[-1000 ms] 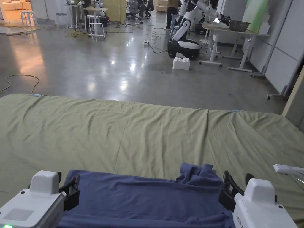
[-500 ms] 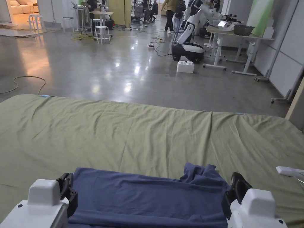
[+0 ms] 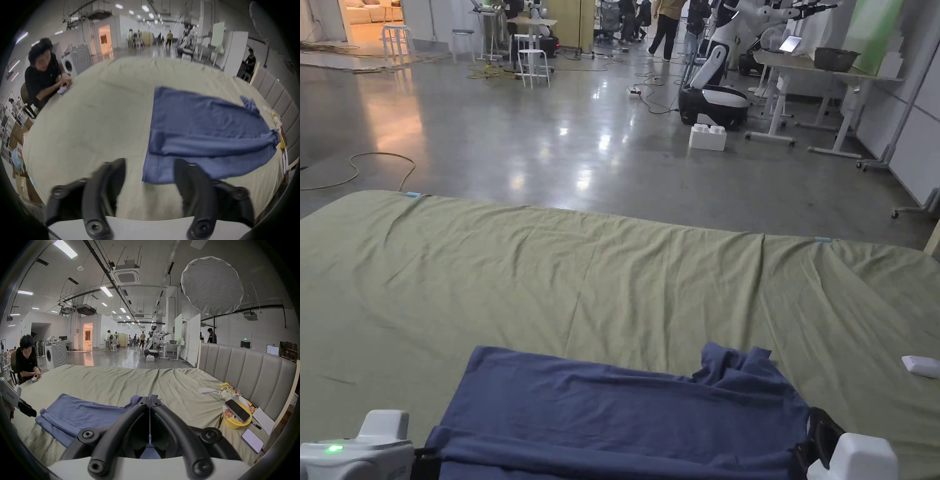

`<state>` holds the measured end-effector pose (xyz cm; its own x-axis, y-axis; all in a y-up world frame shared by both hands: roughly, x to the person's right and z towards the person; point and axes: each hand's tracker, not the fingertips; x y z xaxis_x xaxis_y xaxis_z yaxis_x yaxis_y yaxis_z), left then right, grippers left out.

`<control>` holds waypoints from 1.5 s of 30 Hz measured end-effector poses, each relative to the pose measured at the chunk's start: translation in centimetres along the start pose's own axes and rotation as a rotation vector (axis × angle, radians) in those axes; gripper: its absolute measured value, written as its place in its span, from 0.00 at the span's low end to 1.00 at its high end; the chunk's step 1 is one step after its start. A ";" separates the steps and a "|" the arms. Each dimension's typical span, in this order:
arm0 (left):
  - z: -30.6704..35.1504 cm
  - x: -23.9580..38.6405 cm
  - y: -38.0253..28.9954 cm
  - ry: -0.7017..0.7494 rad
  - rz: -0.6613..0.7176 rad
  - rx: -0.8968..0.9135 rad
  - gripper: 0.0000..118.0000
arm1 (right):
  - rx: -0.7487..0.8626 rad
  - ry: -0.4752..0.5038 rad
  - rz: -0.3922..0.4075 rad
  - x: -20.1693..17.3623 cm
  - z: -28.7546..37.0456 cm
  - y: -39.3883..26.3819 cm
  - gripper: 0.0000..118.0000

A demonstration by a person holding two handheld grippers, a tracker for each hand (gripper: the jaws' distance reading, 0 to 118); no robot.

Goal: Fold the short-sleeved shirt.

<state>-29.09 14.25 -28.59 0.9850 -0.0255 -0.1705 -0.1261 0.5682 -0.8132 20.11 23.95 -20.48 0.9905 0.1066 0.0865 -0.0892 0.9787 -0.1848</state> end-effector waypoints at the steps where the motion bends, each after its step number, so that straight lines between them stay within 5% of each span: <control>1: -0.9 0.0 0.1 -0.002 0.004 -0.038 0.62 | -0.008 -0.001 0.000 0.1 -0.1 -0.2 0.01; 9: -3.9 0.3 -1.0 0.013 0.028 -0.102 0.63 | -0.075 -0.008 0.021 1.0 -0.5 -1.6 0.01; 11: -3.2 1.1 -1.0 0.013 0.002 -0.098 0.51 | -0.091 -0.014 0.022 1.5 -0.6 -2.0 0.01; 14: -2.8 1.9 -0.9 -0.039 -0.074 -0.081 0.10 | -0.145 -0.014 0.007 2.5 -1.3 -2.7 0.02; 16: -2.6 2.7 -1.1 -0.078 -0.080 -0.077 0.06 | -0.207 -0.015 0.005 3.4 -2.1 -3.3 0.04; 18: -2.4 2.6 -1.3 -0.049 -0.085 -0.073 0.06 | -0.300 -0.026 0.010 4.5 -3.3 -3.9 0.23; 20: -2.6 2.1 -1.3 -0.058 -0.063 -0.063 0.06 | -0.437 -0.026 -0.005 5.9 -5.0 -5.0 0.53; 28: -0.5 0.9 -1.1 -0.082 -0.038 -0.014 0.06 | -0.728 0.033 -0.020 9.3 -10.9 -9.1 0.66; 33: -0.3 0.9 -0.7 -0.079 -0.042 0.001 0.06 | -0.938 0.093 0.067 8.2 -12.9 -12.1 0.66; 36: -0.5 1.0 -0.7 -0.074 -0.053 0.002 0.06 | -0.869 0.088 0.079 7.8 -12.3 -12.2 0.63; 37: -0.5 1.0 -0.7 -0.073 -0.052 0.000 0.06 | -0.878 0.099 0.071 7.8 -12.3 -12.0 0.49; 39: -0.4 1.0 -0.8 -0.072 -0.048 0.006 0.06 | -0.852 0.198 -0.068 8.0 -12.0 -11.8 0.10; 42: -0.1 1.1 -0.8 -0.071 -0.048 0.013 0.06 | -0.855 0.152 0.025 7.1 -11.7 -11.5 0.06; 45: 1.0 1.0 -0.4 -0.081 -0.035 0.045 0.05 | -0.821 0.134 0.025 6.9 -11.0 -10.1 0.05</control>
<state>-27.92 14.84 -27.86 0.9953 0.0194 -0.0951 -0.0875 0.6048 -0.7916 28.94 12.91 -28.78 0.9979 0.0541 -0.0352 -0.0586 0.5313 -0.8452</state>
